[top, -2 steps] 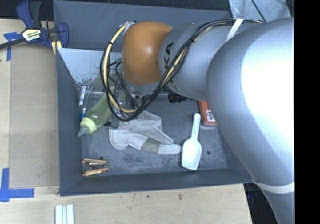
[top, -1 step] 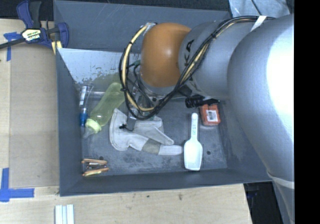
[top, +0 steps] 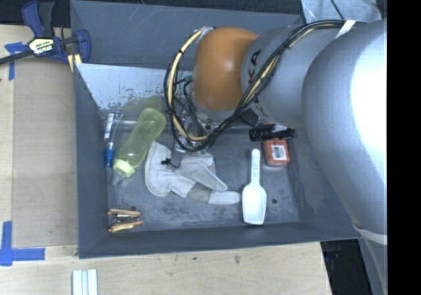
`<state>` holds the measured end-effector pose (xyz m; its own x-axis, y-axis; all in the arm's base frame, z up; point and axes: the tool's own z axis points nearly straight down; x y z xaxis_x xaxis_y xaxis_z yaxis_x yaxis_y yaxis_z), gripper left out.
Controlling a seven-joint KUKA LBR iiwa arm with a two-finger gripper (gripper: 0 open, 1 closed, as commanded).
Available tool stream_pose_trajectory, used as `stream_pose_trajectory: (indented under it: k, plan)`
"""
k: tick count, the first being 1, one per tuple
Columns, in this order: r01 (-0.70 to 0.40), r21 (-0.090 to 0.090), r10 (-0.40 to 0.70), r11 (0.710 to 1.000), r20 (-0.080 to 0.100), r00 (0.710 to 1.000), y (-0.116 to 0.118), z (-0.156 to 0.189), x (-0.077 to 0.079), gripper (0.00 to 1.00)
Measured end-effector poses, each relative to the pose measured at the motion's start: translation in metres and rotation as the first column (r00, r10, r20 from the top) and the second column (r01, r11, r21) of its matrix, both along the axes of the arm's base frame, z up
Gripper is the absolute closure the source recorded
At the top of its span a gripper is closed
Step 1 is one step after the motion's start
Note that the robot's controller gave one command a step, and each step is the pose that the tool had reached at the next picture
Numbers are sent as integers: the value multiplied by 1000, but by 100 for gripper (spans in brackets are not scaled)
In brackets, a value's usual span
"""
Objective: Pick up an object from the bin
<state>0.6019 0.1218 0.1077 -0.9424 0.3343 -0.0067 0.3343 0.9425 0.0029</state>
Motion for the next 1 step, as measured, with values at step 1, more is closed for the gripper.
stream_pose_trajectory:
  k: [1]
  plan:
    - [-52, -2, 52, 999, -5, 999, 34, -14, -27, 0]
